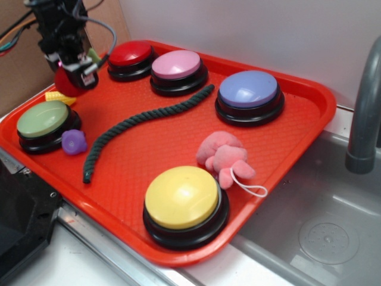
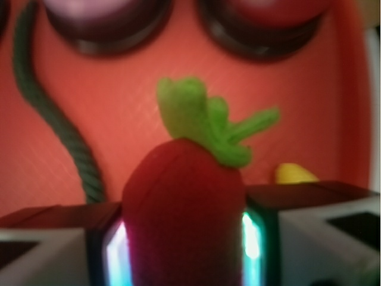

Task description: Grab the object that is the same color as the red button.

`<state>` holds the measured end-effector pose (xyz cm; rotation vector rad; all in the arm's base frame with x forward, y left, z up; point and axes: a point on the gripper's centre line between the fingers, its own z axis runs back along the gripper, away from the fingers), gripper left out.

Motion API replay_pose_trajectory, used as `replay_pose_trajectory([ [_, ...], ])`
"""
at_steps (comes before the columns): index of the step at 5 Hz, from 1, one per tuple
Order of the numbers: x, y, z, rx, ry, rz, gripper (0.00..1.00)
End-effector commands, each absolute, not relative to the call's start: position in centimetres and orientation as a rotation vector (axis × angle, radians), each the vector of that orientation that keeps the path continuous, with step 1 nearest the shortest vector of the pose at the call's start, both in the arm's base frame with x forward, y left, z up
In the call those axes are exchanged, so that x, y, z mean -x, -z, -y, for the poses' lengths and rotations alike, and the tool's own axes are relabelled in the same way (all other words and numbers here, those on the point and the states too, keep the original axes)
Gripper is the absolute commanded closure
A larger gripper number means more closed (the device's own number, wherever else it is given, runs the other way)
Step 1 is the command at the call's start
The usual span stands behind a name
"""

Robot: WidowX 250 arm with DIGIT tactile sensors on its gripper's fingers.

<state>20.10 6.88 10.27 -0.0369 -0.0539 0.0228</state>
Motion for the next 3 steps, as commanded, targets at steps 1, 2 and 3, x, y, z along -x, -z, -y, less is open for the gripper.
replay_pose_trajectory([
  [1, -22.3, -17.8, -4.9, -0.057, -0.058, 0.113, 1.0],
  [2, -21.9, -19.0, -4.3, -0.087, -0.061, 0.138, 1.0],
  [3, -21.2, -18.8, -3.6, -0.112, -0.037, 0.123, 1.0],
])
